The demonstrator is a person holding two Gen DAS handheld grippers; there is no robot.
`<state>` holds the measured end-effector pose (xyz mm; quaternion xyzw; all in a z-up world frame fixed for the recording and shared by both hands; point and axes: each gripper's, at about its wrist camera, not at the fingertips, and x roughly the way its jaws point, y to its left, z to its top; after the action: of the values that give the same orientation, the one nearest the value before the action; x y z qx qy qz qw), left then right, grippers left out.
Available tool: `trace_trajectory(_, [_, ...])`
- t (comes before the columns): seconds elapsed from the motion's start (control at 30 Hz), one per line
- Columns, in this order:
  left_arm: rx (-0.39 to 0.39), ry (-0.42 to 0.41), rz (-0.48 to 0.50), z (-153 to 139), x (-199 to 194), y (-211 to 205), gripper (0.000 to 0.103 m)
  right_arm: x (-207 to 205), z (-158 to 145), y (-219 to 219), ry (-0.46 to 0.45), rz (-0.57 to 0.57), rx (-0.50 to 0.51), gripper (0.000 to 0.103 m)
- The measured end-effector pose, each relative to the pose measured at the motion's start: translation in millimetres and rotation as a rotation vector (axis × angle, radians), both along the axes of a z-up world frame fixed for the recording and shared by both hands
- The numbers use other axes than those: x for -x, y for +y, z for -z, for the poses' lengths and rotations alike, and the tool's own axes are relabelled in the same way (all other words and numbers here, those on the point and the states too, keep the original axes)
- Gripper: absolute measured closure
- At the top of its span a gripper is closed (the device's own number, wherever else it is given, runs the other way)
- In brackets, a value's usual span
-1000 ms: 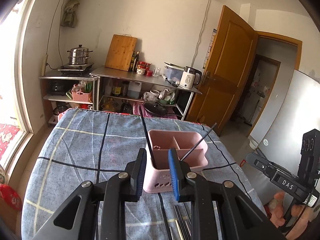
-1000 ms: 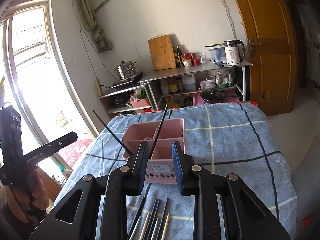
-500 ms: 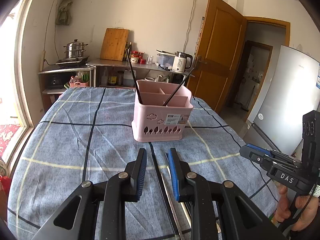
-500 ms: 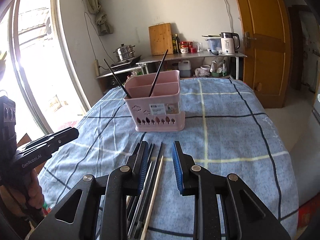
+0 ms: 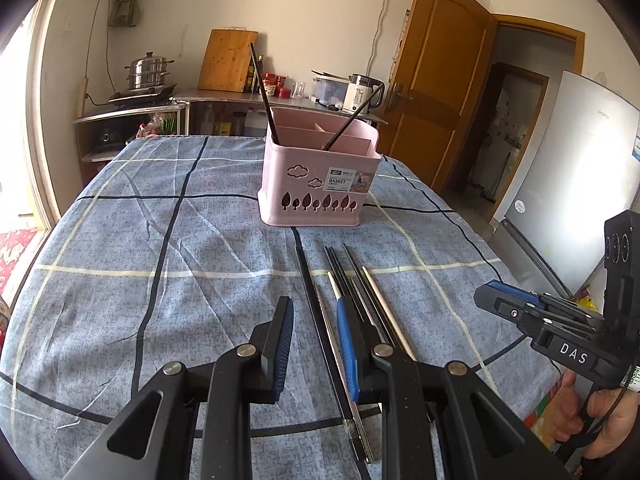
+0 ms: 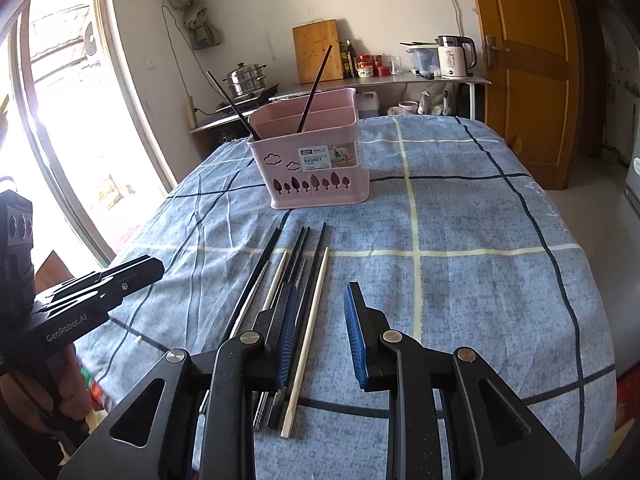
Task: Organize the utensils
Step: 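Return both grippers to the chopstick row and grasp one black chopstick each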
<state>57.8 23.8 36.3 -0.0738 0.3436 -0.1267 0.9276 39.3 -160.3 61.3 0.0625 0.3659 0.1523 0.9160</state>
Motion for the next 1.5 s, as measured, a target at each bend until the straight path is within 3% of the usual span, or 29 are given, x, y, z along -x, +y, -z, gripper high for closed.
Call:
trace_trajectory(0.37, [-0.001, 0.082, 0.007, 26.4, -21.5, -4.6, 0.081, -18.2, 17.4, 7.3, 0.055, -0.015, -0.007, 0.078])
trace_trajectory(1.13, [0.005, 0.257, 0.034, 67.6, -135.7, -19.1, 0.081, -109.4, 45.3, 28.4, 0.168, -0.053, 0.013, 0.085])
trace_trajectory(1.4, [-0.026, 0.261, 0.046, 74.4, -147.4, -21.6, 0.081, -131.5, 57.4, 36.5, 0.208, -0.075, 0.015, 0.088])
trace_trajectory(1.5, [-0.048, 0.259, 0.042, 74.7, -148.7, -22.8, 0.087, -137.6, 61.1, 41.4, 0.224, -0.084, 0.019, 0.088])
